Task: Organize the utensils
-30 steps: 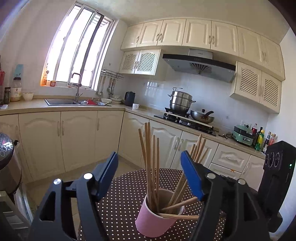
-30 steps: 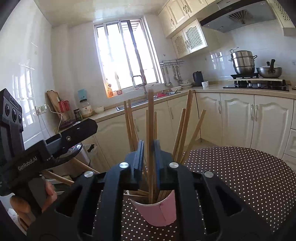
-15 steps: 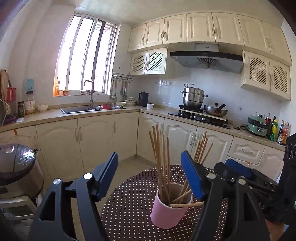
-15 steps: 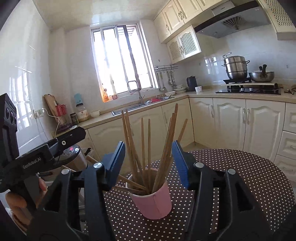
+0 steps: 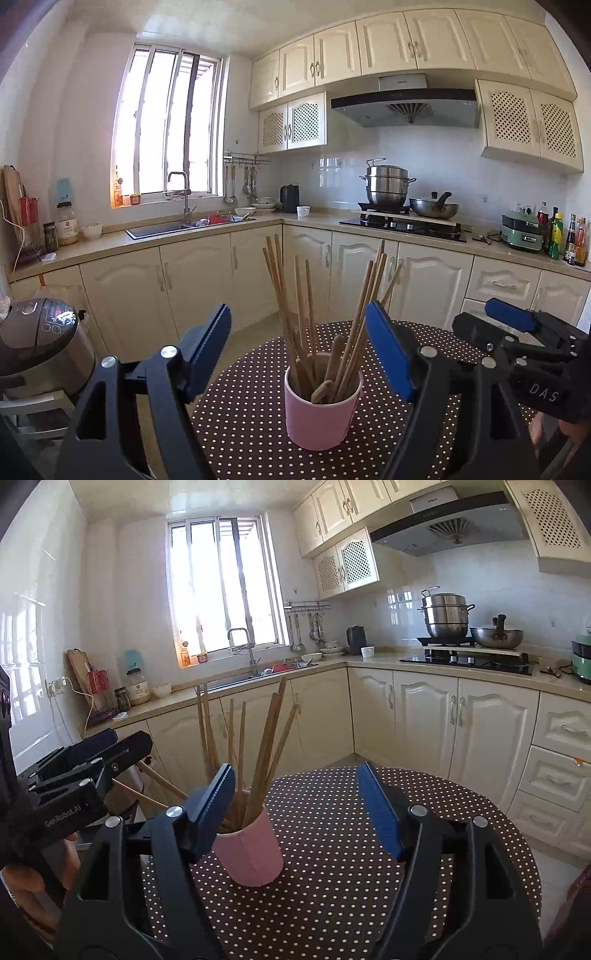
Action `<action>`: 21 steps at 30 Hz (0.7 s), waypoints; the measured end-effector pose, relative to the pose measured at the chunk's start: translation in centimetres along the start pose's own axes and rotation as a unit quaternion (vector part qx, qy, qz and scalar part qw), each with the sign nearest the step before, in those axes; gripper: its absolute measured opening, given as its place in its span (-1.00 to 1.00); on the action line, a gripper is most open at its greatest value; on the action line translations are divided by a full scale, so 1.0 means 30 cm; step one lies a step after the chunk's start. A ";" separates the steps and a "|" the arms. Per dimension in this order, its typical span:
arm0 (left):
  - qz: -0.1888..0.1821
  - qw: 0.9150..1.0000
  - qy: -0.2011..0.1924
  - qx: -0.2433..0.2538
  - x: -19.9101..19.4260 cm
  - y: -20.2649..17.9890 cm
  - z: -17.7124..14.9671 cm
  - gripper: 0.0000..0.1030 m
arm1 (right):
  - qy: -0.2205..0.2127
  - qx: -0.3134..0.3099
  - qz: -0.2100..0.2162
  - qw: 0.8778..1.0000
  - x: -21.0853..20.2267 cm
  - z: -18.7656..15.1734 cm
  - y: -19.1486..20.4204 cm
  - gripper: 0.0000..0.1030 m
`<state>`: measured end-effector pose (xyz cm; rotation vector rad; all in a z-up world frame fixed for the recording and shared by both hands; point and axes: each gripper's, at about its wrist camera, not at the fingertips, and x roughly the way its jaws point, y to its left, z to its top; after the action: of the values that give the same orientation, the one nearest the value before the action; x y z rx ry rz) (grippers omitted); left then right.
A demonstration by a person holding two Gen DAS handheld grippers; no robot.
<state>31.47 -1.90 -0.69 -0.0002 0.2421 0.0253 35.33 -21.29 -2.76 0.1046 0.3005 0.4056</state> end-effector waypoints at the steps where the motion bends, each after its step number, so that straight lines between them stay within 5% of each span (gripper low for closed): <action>1: 0.005 1.000 -0.003 -0.001 0.004 -0.004 -0.007 0.47 | -0.002 -0.002 -0.001 1.000 -0.005 -0.001 -0.004 0.41; 10: 0.014 1.000 -0.002 0.010 -0.021 -0.042 -0.022 0.50 | -0.018 -0.025 -0.025 0.999 -0.070 -0.004 0.000 0.58; 21: 0.018 0.999 -0.023 0.020 -0.221 -0.042 0.005 0.56 | -0.044 -0.037 -0.031 0.998 -0.264 0.034 0.102 0.71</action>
<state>25.09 -3.32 1.04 0.0454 0.1974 0.0561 27.57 -21.72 0.81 0.0404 0.2009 0.3482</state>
